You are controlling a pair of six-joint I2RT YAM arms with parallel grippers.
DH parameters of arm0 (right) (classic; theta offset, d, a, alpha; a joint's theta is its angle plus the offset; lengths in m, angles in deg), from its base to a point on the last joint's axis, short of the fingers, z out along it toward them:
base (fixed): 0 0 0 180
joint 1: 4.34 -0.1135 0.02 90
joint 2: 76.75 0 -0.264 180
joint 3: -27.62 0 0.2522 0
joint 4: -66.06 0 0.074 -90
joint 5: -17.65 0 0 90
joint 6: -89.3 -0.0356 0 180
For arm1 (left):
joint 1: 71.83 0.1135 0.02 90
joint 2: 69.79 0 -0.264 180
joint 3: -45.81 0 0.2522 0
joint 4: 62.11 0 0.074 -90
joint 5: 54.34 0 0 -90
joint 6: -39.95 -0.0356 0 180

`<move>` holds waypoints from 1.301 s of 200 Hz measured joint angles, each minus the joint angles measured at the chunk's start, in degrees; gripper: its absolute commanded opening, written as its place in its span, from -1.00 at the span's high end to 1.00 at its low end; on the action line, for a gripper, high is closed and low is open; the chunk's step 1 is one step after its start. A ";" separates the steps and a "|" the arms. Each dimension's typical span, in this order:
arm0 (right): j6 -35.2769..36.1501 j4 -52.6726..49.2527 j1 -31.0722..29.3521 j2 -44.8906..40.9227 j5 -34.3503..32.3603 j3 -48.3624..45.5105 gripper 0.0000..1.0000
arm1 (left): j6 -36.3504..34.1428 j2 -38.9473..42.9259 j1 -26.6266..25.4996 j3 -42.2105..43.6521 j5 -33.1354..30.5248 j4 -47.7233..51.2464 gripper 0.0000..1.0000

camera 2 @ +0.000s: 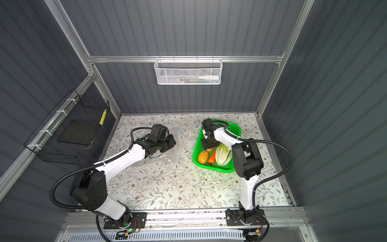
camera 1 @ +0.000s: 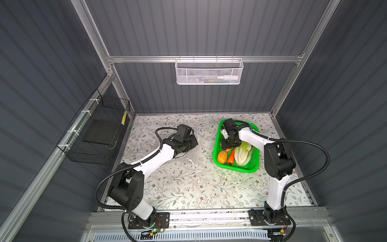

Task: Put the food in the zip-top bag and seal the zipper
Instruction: 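Lift the potato and carry it to the bag opening held by the left gripper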

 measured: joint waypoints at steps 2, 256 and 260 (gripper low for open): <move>-0.09 -0.02 0.02 -0.35 0.00 0.00 0.03 | -0.02 -0.02 0.00 0.00 0.07 -0.07 1.00; -30.97 47.76 -5.14 -19.65 32.39 -19.47 0.19 | -0.92 0.76 0.11 -5.35 10.64 -2.51 1.00; -31.30 48.33 -5.05 -19.52 32.44 -19.69 0.19 | -0.92 0.87 0.22 -5.35 10.62 -2.45 1.00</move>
